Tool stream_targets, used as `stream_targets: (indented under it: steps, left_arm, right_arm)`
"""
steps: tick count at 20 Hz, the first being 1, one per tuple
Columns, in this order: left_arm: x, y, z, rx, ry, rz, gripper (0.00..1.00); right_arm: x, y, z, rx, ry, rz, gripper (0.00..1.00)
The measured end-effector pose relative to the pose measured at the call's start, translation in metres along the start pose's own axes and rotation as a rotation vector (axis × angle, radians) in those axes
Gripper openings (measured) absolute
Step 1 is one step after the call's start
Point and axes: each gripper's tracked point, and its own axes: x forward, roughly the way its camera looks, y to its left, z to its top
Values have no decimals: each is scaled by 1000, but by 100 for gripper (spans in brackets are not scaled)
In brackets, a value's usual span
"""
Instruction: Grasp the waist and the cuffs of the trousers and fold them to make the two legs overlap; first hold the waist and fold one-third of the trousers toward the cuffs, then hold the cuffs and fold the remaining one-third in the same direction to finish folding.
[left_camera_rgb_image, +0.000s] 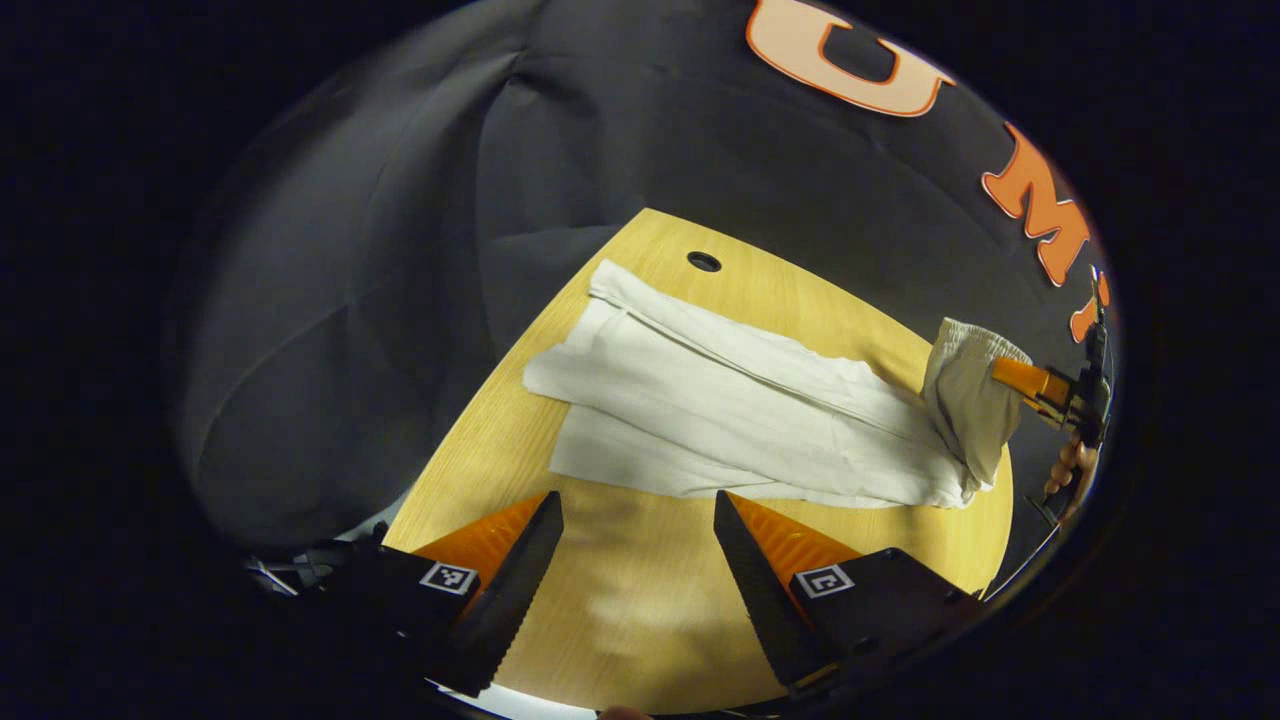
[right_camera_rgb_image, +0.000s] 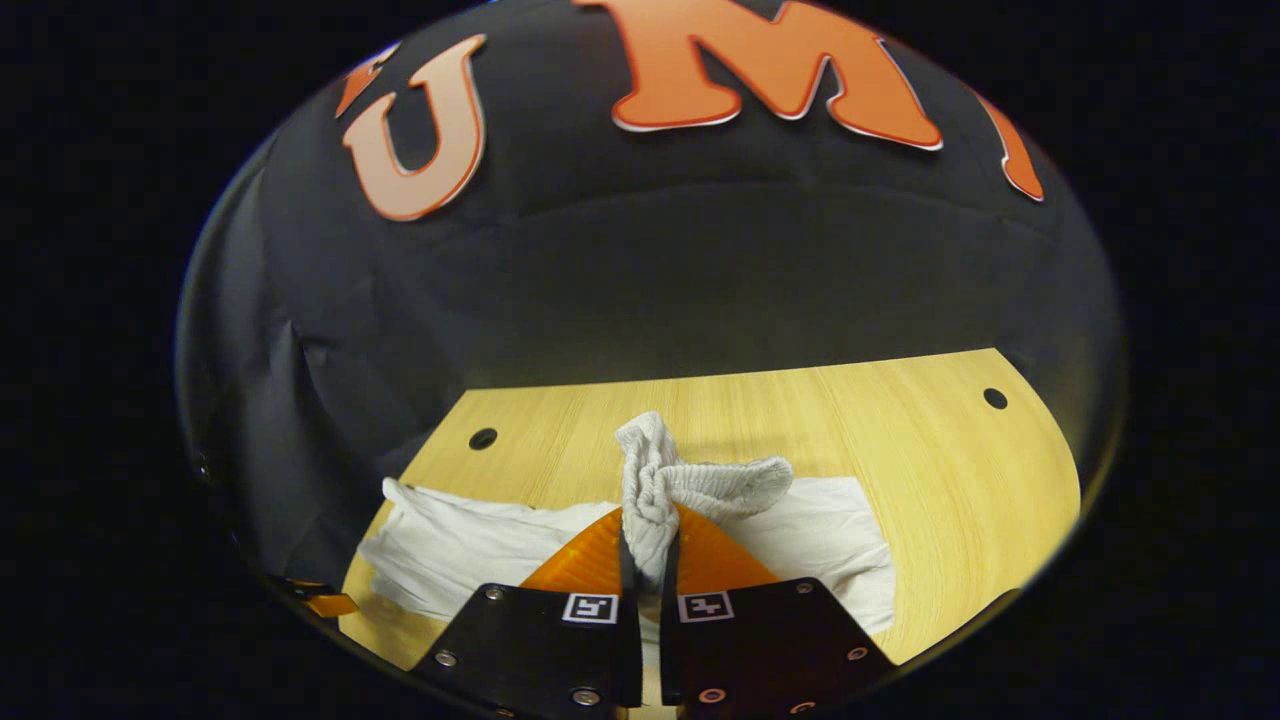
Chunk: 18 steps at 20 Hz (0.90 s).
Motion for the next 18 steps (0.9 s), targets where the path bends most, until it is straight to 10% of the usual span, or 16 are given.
stream_targets:
  steps: [10, 13, 18]
  left_arm:
    - [7, -8, -21, -385, 68, -182, 99]
    - [15, -17, -29, -547, 102, -244, 100]
    - [36, -10, -20, -704, 48, -258, 99]
  right_arm:
    - [-2, -13, 1, -186, 175, 241, 54]
    - [-1, -27, 5, -195, 172, 224, 78]
    - [-11, -46, 24, -183, 128, 160, 90]
